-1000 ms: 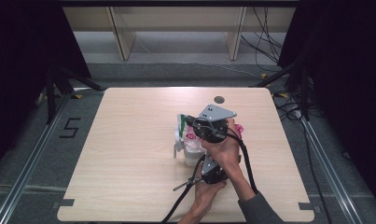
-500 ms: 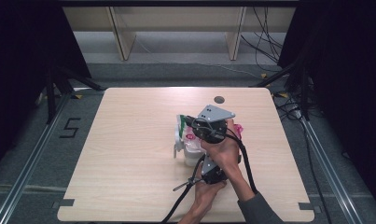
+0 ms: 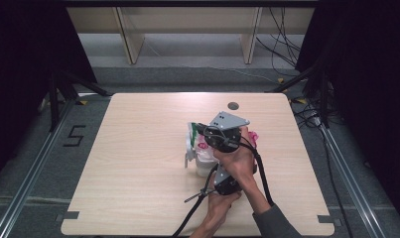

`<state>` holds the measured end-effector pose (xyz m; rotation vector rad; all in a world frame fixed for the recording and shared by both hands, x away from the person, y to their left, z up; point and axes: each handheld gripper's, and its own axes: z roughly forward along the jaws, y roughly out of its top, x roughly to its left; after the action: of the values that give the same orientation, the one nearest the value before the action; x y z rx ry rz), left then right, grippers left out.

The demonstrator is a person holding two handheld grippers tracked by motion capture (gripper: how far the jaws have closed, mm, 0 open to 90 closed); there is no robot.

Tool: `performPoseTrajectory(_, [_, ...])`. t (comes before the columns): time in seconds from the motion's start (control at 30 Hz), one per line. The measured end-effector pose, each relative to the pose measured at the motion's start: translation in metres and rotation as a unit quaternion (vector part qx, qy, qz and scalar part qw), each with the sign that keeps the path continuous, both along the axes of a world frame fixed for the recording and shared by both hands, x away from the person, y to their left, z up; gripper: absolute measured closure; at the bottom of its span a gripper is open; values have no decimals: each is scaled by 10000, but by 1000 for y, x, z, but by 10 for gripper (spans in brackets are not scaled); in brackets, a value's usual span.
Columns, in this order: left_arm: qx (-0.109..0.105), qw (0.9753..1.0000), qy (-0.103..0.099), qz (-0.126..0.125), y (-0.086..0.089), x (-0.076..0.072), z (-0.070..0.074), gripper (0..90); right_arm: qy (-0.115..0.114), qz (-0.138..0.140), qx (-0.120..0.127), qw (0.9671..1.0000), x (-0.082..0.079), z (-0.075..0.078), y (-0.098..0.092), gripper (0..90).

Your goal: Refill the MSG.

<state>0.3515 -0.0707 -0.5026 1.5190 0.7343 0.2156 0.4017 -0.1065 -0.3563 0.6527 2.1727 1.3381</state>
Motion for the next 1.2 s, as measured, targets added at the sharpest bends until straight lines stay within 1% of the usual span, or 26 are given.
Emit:
performPoseTrajectory(0.03, [69,10000,43,-2,1,-1,1,755,123,-12,65,9999,-1,0,0,884])
performPoseTrajectory(0.07, [22,10000,41,16,0,-1,2,755,7,-73,69,9999,-1,0,0,883])
performPoseTrajectory(0.1, [-33,10000,53,48,0,-2,2,756,28,-87,70,9999,-2,1,0,883])
performPoseTrajectory(0.13, [-119,9999,-36,-44,-1,0,1,756,13,-67,77,9999,-2,1,1,883])
performPoseTrajectory(0.17, [42,10000,25,-6,1,-1,2,756,7,-69,61,10000,-3,2,0,883])
performPoseTrajectory(0.2, [62,10000,33,7,1,-1,1,756,49,-31,62,10000,-2,2,1,883])
performPoseTrajectory(0.23, [-36,10000,13,-21,0,0,0,756,19,-79,62,9999,-1,1,0,883])
performPoseTrajectory(0.27, [-76,10000,-3,-11,-1,0,0,756,109,-83,82,9999,-1,0,0,884])
performPoseTrajectory(0.3, [-78,10000,-10,-14,-1,0,0,756,127,-64,75,9999,-2,0,1,884])
performPoseTrajectory(0.33, [-76,10000,-18,-18,-1,0,0,756,13,-78,79,9999,-1,0,0,883])
performPoseTrajectory(0.37, [45,10000,1,18,0,0,1,757,40,-85,91,9999,-2,1,0,884])
performPoseTrajectory(0.4, [69,10000,28,6,1,-1,2,756,195,-56,123,9997,-4,2,0,883])
performPoseTrajectory(0.43, [64,10000,37,-1,1,-1,2,756,57,36,21,10000,-1,2,-1,883])
performPoseTrajectory(0.47, [76,10000,30,-4,1,-1,1,756,62,-1,60,10000,-1,1,0,883])
performPoseTrajectory(0.53, [-85,10000,-15,-10,-1,0,0,756,1,-74,86,9999,-1,0,0,883])
performPoseTrajectory(0.57, [-93,10000,-18,-2,-1,0,0,756,45,-66,95,9999,-2,1,0,884])
performPoseTrajectory(0.73, [-83,10000,-28,-5,-1,1,0,756,-2,-81,100,9999,-1,1,0,884])
performPoseTrajectory(0.83, [-35,10000,-31,-7,0,0,0,755,53,-82,127,9999,-2,1,-1,883])
performPoseTrajectory(0.87, [-63,10000,-20,-6,-1,0,0,755,60,-98,141,9998,-1,1,-1,883])
performPoseTrajectory(0.9, [-60,10000,-21,-2,-1,1,-1,755,-5,-17,102,9999,0,1,-1,883])
performPoseTrajectory(0.97, [-22,10000,-24,-14,-1,1,-1,755,17,33,132,9999,0,1,-1,884])
performPoseTrajectory(1.03, [4,10000,-33,-35,0,1,-1,754,-22,-38,86,10000,0,2,-3,884])
performPoseTrajectory(1.07, [34,10000,-38,-18,0,1,-1,755,42,-26,120,9999,0,2,-3,884])
performPoseTrajectory(1.1, [26,10000,-51,-27,0,1,-2,755,-56,-20,94,9999,0,2,-4,884])
performPoseTrajectory(1.17, [44,10000,-67,-42,1,1,-2,755,123,-7,103,9999,-2,2,-4,884])
performPoseTrajectory(1.2, [38,10000,-40,-59,1,0,-2,755,106,-26,127,9999,-2,3,-4,884])
